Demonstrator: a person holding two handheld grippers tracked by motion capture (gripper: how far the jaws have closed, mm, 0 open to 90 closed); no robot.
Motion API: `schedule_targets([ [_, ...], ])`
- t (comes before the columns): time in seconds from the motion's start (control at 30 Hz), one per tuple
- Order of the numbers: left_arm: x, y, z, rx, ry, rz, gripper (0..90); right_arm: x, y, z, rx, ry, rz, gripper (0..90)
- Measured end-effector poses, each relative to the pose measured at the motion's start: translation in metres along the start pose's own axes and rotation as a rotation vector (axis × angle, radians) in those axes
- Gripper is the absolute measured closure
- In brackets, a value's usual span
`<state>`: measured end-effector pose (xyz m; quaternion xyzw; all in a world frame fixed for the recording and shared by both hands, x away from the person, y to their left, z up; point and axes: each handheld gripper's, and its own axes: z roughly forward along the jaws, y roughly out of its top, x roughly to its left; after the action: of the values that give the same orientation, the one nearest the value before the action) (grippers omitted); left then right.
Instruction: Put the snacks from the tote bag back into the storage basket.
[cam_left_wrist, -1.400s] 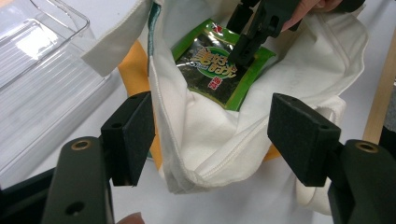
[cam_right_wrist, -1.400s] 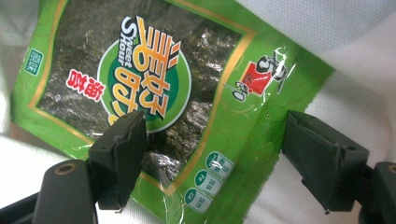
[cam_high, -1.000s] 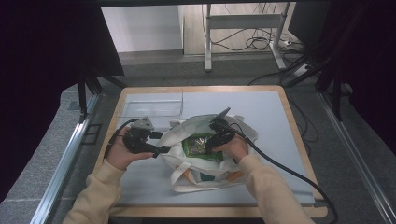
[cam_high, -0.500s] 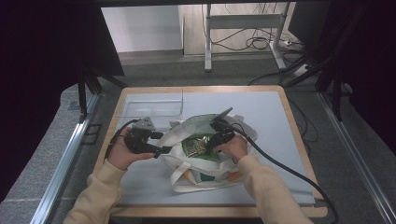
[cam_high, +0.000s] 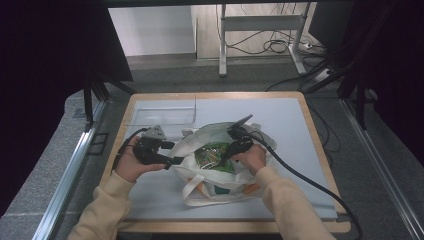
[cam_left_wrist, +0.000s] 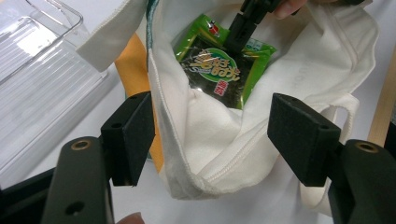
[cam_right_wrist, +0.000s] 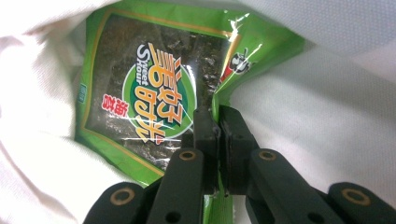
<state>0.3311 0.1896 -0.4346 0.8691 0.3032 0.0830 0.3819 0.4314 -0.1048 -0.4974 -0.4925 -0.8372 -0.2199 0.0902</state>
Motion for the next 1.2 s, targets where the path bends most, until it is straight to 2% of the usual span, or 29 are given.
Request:
schedule_targets([
  [0.13, 0.0, 0.0, 0.0, 0.0, 0.001, 0.004, 32.0, 0.002, -0.001, -0.006, 0.002, 0.012, -0.002, 86.6],
  [0.2, 0.0, 0.0, 0.0, -0.001, 0.0, 0.006, 31.8, 0.004, -0.003, -0.013, -0.009, -0.001, -0.026, 86.7],
  [0.33, 0.0, 0.0, 0.0, -0.004, 0.001, -0.001, 31.7, 0.008, -0.004, -0.025, -0.026, -0.01, -0.04, 86.7],
  [0.5, 0.0, 0.0, 0.0, -0.003, 0.001, 0.006, 31.5, 0.01, -0.007, -0.041, -0.036, -0.049, -0.086, 86.7],
  [0.57, -0.001, 0.0, 0.001, -0.008, 0.0, -0.01, 31.4, 0.01, -0.008, -0.047, -0.047, -0.059, -0.107, 86.6],
  [0.63, -0.001, 0.0, 0.002, -0.005, 0.001, -0.007, 31.4, 0.011, -0.008, -0.056, -0.058, -0.065, -0.13, 86.7],
  [0.73, 0.0, 0.0, 0.002, 0.004, 0.002, 0.007, 31.3, 0.011, -0.008, -0.059, -0.063, -0.067, -0.143, 86.6],
  [1.0, 0.001, -0.001, 0.001, -0.001, 0.005, -0.002, 31.3, 0.014, -0.008, -0.069, -0.094, -0.081, -0.208, 86.7],
  [1.2, 0.0, -0.001, 0.002, -0.006, 0.002, -0.01, 31.2, 0.016, -0.005, -0.082, -0.115, -0.085, -0.229, 86.7],
])
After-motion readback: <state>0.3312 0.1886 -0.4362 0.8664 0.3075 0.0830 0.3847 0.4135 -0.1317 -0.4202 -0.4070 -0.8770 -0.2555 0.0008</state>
